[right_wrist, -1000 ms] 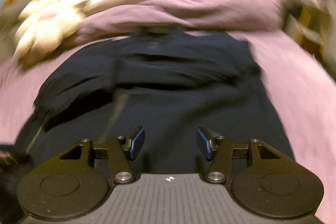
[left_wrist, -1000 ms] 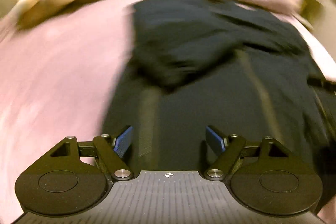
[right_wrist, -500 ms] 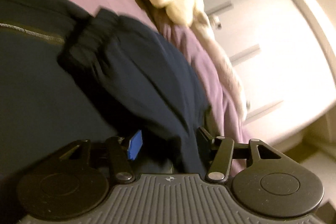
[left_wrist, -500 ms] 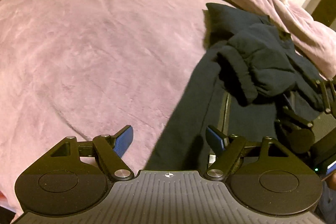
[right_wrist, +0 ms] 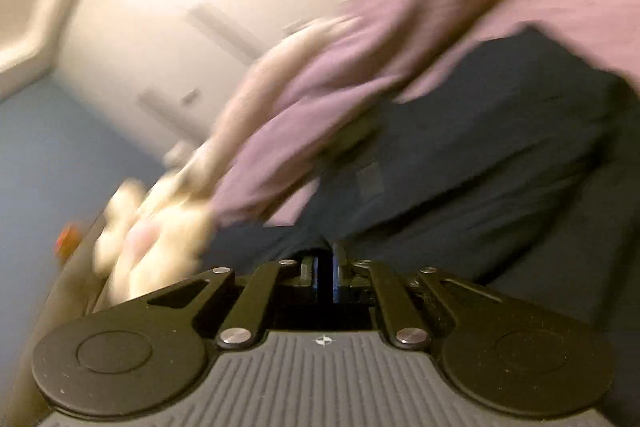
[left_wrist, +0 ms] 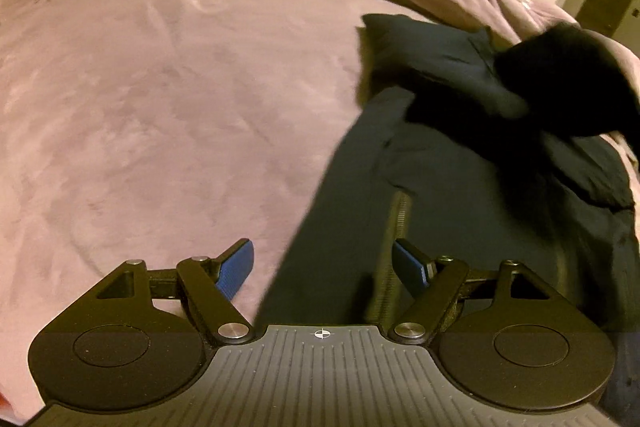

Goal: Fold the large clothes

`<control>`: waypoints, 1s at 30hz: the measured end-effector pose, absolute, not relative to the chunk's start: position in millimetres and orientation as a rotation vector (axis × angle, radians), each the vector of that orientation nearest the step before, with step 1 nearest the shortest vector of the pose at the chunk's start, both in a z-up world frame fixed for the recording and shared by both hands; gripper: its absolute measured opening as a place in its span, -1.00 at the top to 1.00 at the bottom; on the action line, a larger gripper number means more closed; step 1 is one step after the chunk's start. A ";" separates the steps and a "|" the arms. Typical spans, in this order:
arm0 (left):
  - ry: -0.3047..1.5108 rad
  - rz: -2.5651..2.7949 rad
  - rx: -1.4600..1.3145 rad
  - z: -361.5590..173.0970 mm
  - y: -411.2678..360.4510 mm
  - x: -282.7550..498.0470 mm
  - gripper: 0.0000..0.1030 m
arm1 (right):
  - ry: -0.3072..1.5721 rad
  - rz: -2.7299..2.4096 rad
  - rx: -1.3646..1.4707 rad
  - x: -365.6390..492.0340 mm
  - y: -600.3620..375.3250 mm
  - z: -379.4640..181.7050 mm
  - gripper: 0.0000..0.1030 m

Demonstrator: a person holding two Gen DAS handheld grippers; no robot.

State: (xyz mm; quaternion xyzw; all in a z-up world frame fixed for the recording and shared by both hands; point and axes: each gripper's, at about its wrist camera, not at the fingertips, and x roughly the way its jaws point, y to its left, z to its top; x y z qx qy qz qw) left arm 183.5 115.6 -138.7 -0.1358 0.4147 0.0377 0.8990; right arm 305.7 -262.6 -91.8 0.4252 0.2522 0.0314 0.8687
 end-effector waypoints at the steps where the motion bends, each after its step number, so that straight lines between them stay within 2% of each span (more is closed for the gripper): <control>1: 0.860 0.068 -0.274 -138.0 111.9 185.4 -0.58 | 0.570 0.017 0.894 307.9 -276.2 -98.0 0.70; 4: 0.840 0.043 -0.223 -133.4 100.9 193.0 -0.58 | 0.632 -0.044 0.923 302.4 -301.9 -113.0 0.49; 6: 0.822 0.034 -0.184 -128.7 94.8 203.1 -0.58 | 0.644 -0.050 0.892 299.5 -302.3 -115.6 0.20; 13: 0.777 -0.007 -0.054 -117.6 64.9 259.3 -0.59 | 0.647 -0.070 0.936 292.8 -318.7 -135.4 0.18; 18: 0.771 0.008 0.016 -128.1 45.7 301.4 -0.59 | 0.644 -0.070 0.966 317.4 -322.9 -142.0 0.19; 19: 0.777 0.020 0.020 -131.6 43.5 310.6 -0.59 | 0.652 -0.075 0.965 323.2 -323.2 -143.9 0.24; 21: 0.796 0.034 0.020 -137.3 40.7 325.4 -0.59 | 0.686 -0.087 0.945 334.8 -322.3 -146.4 0.71; 23: 0.802 0.043 0.020 -141.9 38.0 337.1 -0.59 | 0.714 -0.088 0.900 345.7 -319.7 -144.4 0.86; 27: 0.825 0.092 0.029 -149.4 36.8 355.5 -0.59 | 0.559 -0.084 0.715 338.8 -313.8 -105.5 0.99; 30: 0.825 0.154 0.031 -152.0 43.2 365.5 -0.59 | 0.469 -0.170 0.663 328.6 -328.0 -88.4 1.00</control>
